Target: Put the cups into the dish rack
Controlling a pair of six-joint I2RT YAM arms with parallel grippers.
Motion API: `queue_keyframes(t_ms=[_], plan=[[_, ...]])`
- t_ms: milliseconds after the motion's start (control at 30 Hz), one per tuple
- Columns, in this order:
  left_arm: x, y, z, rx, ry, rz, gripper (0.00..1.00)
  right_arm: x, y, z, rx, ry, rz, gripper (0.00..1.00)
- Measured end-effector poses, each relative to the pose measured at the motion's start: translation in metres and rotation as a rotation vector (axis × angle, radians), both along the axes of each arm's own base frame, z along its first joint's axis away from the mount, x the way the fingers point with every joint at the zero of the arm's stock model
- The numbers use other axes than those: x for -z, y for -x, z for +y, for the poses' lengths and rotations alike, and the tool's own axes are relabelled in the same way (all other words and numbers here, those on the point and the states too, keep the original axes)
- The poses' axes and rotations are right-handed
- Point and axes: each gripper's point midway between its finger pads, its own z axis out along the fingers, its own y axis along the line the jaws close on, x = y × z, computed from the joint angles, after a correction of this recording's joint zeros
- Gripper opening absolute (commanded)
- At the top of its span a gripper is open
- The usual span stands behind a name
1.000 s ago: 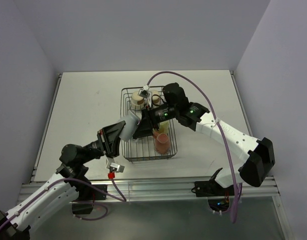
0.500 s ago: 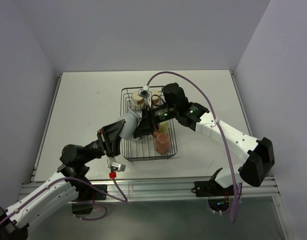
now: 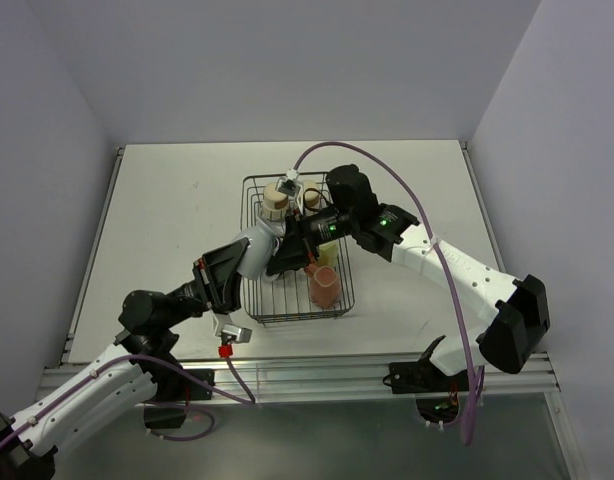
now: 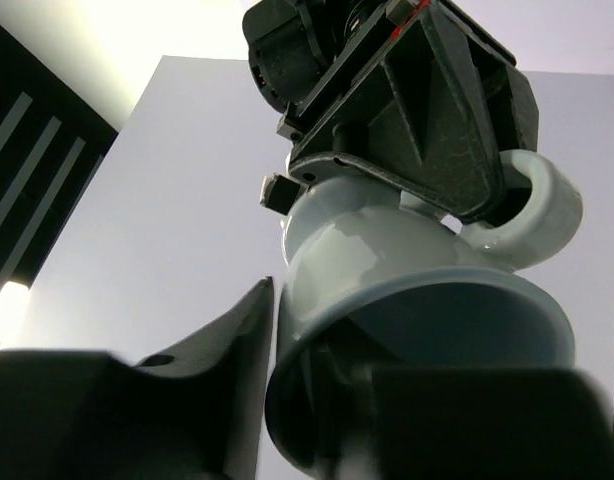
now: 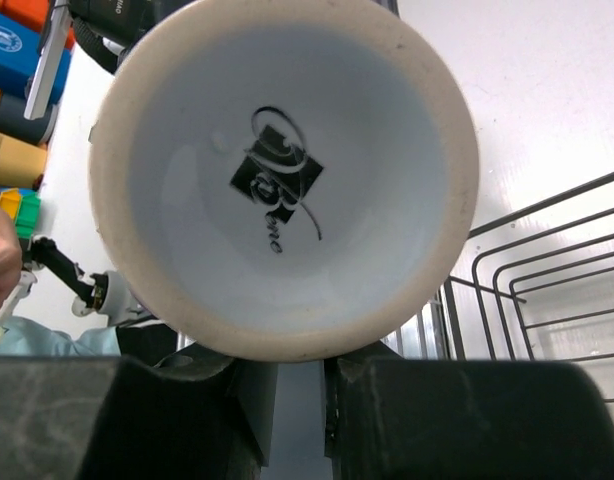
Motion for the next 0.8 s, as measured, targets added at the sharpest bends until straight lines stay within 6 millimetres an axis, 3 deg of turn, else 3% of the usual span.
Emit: queue_keyframes(t_ms=[133, 433, 567, 800], plan=[[0.000, 0.001, -0.001, -0.006, -0.010, -0.017, 0.63, 0.002, -0.004, -0.001, 0.019, 0.009, 0.008, 0.00], [0.004, -0.002, 0.000, -0.024, -0.020, -0.004, 0.93, -0.003, -0.032, -0.011, 0.108, 0.010, -0.010, 0.00], [0.003, -0.003, 0.004, -0.045, -0.013, -0.002, 0.99, -0.004, -0.042, -0.016, 0.137, 0.009, -0.024, 0.00], [-0.002, -0.005, 0.020, -0.098, 0.033, 0.040, 0.99, 0.002, -0.065, -0.030, 0.206, 0.031, -0.077, 0.00]])
